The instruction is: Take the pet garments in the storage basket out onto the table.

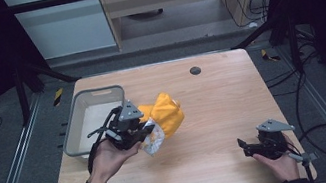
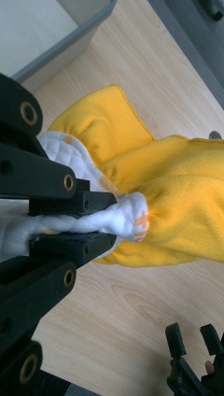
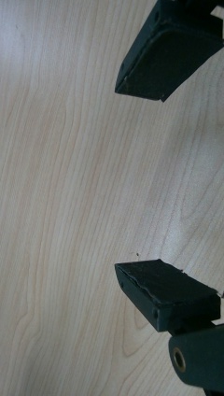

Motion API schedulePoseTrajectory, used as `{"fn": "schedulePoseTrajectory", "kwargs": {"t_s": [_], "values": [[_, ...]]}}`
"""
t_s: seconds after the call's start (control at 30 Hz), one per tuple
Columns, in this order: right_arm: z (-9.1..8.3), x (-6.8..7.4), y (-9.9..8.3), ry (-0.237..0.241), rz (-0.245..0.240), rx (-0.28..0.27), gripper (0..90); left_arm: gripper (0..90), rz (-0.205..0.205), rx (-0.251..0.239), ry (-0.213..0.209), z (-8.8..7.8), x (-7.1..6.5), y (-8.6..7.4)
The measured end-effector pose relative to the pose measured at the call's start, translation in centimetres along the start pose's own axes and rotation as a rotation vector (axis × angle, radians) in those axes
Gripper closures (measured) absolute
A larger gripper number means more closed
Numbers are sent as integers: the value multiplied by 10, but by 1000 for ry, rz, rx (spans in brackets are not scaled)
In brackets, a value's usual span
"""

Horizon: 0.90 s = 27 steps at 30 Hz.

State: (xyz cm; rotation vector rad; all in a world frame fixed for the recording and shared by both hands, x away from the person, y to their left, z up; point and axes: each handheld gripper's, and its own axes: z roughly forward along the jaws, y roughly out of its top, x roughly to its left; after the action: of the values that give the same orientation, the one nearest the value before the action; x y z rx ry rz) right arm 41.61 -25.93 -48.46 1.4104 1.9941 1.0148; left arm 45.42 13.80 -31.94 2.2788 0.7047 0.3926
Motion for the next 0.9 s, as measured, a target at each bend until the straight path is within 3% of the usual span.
{"fn": "schedulePoseTrajectory", "kwargs": {"t_s": [0.5, 0.9], "values": [[0, 0, 0, -2, -1, -4, 121, 812, 10, 33, -33, 29, -8, -8], [0, 0, 0, -1, -2, -6, 121, 812, 42, 66, -62, 50, -15, -13]]}}
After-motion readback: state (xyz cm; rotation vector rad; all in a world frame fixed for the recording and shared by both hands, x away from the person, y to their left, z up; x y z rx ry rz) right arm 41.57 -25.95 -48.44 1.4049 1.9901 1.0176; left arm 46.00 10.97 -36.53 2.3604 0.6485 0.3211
